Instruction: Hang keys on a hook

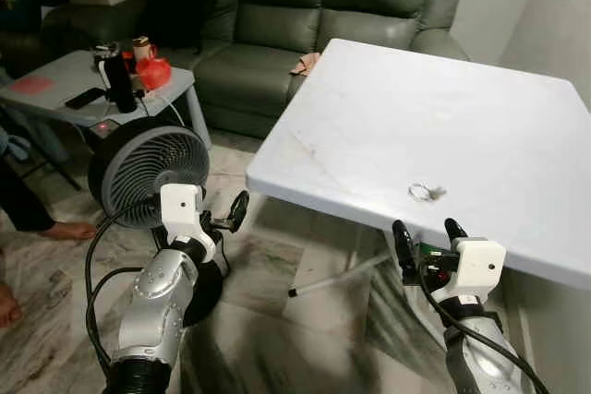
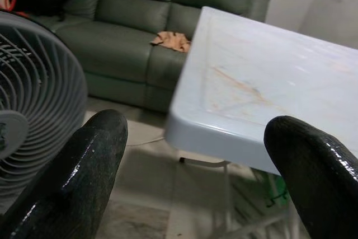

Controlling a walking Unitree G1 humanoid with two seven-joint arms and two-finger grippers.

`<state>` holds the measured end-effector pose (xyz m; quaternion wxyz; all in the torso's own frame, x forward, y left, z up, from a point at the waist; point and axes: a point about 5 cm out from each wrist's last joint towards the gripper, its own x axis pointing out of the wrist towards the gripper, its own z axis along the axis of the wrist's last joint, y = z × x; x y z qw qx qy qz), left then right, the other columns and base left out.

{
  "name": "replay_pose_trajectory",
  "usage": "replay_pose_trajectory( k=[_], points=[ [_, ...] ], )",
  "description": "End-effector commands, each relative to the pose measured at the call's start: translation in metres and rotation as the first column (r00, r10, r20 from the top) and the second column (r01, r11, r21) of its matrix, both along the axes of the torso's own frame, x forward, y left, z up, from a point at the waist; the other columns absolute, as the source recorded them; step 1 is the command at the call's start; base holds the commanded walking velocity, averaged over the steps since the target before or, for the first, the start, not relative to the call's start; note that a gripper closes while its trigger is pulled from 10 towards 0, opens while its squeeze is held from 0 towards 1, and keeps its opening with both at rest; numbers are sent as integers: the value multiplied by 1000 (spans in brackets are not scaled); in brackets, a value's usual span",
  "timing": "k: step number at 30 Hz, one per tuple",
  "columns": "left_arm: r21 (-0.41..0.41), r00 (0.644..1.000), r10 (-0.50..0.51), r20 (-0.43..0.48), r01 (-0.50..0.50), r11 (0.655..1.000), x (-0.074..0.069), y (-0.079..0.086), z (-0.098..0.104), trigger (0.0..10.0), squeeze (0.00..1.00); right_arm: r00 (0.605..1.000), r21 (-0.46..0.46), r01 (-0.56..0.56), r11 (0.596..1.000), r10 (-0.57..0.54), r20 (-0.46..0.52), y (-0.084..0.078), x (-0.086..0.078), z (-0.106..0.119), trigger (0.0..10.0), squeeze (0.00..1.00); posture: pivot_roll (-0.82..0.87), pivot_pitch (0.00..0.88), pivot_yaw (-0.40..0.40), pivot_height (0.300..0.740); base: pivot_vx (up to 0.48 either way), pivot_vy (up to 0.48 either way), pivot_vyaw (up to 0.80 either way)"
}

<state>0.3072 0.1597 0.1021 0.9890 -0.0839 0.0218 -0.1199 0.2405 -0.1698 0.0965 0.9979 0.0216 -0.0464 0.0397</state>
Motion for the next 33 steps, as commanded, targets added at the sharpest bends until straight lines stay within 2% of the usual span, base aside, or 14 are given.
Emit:
replay_pose_trajectory(
  k=[1, 14, 20, 22, 24, 33],
  points=[
    [-8, 1000, -21, 17, 21, 1000, 2, -4, 6, 10000, 0, 1000, -2, 6, 1000, -6, 1, -3, 0, 1, 10000, 0, -12, 0, -7, 740, 416, 0, 0],
    [1, 999, -32, 19, 32, 1000, 2, -6, 7, 10000, 0, 1000, -2, 0, 1000, 0, 0, -1, 1, 1, 10000, 0, -14, 0, -5, 740, 414, 0, 0],
    [27, 999, -32, 44, 31, 999, 0, -10, 8, 10000, 0, 1000, -23, -10, 1000, 9, -16, 0, 1, 0, 10000, 0, -13, 0, -6, 740, 0, 0, 0],
    [35, 997, -57, 42, 56, 998, -2, -13, 6, 10000, 0, 1000, -34, -15, 999, 14, -25, 1, 2, -1, 10000, 0, -14, 0, -7, 740, 0, 0, 0],
    [58, 994, -97, 43, 95, 994, -8, -18, 1, 10000, 0, 999, -96, -26, 995, 21, -44, 3, 4, -2, 10000, 0, -13, 0, -10, 740, 0, 0, 0],
    [83, 974, -220, 54, 215, 973, -25, -35, -3, 10000, 0, 996, -140, -61, 988, 51, -80, 3, 16, 3, 10000, 0, -3, 0, -19, 740, 0, 0, 0]
  ],
)
